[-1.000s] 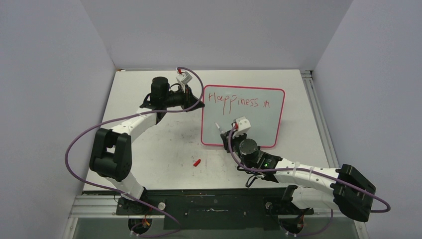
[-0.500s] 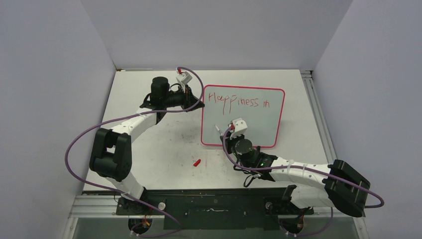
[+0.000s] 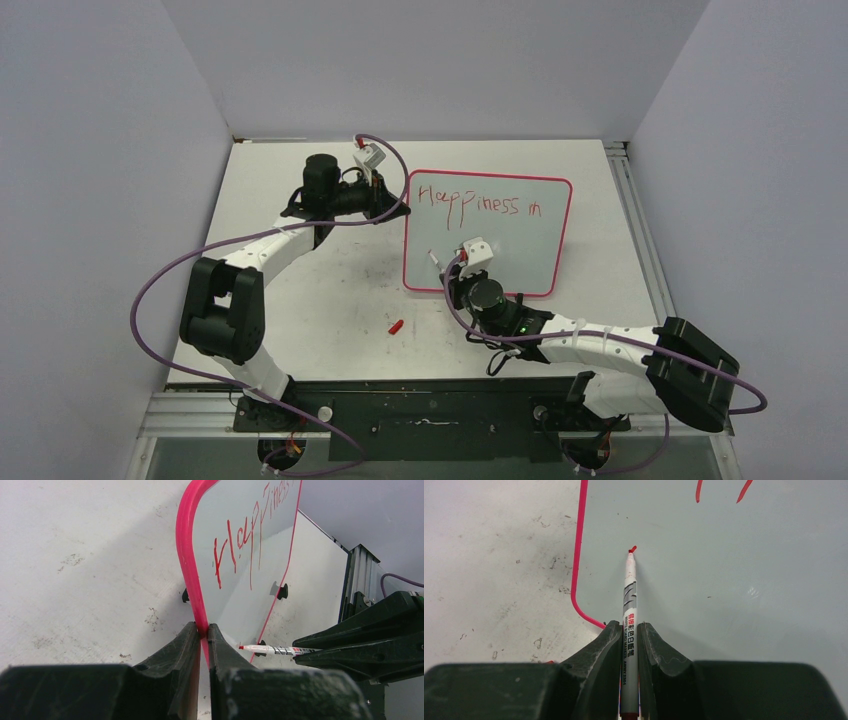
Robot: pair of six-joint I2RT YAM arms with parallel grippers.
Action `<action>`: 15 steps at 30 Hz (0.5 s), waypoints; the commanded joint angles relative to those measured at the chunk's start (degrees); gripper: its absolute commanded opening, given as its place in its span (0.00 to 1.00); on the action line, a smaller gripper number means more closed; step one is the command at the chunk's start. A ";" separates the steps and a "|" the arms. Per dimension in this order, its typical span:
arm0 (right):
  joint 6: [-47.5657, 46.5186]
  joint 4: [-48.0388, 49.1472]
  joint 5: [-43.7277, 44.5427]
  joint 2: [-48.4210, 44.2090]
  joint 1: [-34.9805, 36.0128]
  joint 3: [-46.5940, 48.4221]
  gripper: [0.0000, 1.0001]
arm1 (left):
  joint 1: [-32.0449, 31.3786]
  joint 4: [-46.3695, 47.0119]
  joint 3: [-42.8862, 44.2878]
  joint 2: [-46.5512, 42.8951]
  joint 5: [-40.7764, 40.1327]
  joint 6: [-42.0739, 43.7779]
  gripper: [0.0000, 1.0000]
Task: Write a sentence on the whiteboard
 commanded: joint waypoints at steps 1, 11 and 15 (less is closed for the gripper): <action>0.61 0.99 0.33 0.51 0.21 1.84 0.05 | 0.18 2.75 1.27 -2.93 1.60 0.96 0.00; 1.01 -0.86 -0.95 0.69 0.23 1.53 0.05 | 0.18 2.74 1.26 -2.98 1.60 0.96 0.00; 1.28 -1.33 -0.84 0.78 0.23 1.48 0.05 | 0.18 2.75 1.24 -3.03 1.63 0.96 0.00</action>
